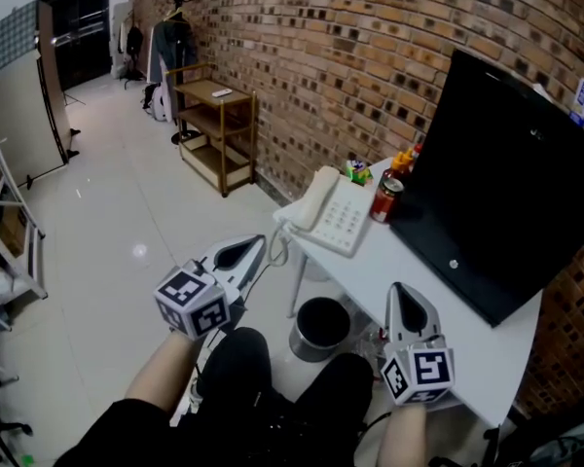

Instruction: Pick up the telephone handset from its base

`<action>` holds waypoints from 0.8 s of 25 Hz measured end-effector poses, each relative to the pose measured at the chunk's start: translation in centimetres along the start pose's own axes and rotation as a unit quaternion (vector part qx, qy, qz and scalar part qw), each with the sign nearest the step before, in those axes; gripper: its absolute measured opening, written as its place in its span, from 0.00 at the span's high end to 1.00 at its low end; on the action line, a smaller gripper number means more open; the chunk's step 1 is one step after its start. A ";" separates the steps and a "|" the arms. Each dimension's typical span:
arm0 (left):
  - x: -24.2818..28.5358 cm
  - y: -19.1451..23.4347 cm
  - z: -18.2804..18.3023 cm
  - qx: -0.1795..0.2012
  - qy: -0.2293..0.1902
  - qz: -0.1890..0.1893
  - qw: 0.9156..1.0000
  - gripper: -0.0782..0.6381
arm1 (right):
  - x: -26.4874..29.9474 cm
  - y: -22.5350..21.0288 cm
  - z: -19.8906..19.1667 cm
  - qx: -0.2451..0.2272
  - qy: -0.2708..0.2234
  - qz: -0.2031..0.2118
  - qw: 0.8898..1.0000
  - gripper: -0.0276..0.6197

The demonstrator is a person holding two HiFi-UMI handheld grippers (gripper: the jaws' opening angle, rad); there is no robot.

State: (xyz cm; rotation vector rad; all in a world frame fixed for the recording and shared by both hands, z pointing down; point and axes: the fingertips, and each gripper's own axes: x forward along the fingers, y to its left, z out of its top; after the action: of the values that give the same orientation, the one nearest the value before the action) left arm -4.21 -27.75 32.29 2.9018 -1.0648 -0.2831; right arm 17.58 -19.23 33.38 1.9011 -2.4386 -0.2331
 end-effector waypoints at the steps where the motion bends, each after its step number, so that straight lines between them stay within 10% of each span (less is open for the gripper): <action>1: 0.5 0.1 0.1 -0.001 0.000 -0.005 1.000 0.89 | 0.2 -0.1 0.0 -0.001 0.000 -0.001 1.000 0.95; 20: 13.3 4.5 -2.3 0.032 0.060 0.004 0.998 0.89 | 7.1 -4.3 -1.8 0.012 0.040 -0.022 0.999 0.95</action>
State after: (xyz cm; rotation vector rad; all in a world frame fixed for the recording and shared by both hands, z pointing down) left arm 3.27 -39.79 32.85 2.9256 -1.0860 -0.0758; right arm 20.22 -27.25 34.10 1.9356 -2.3609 -0.1266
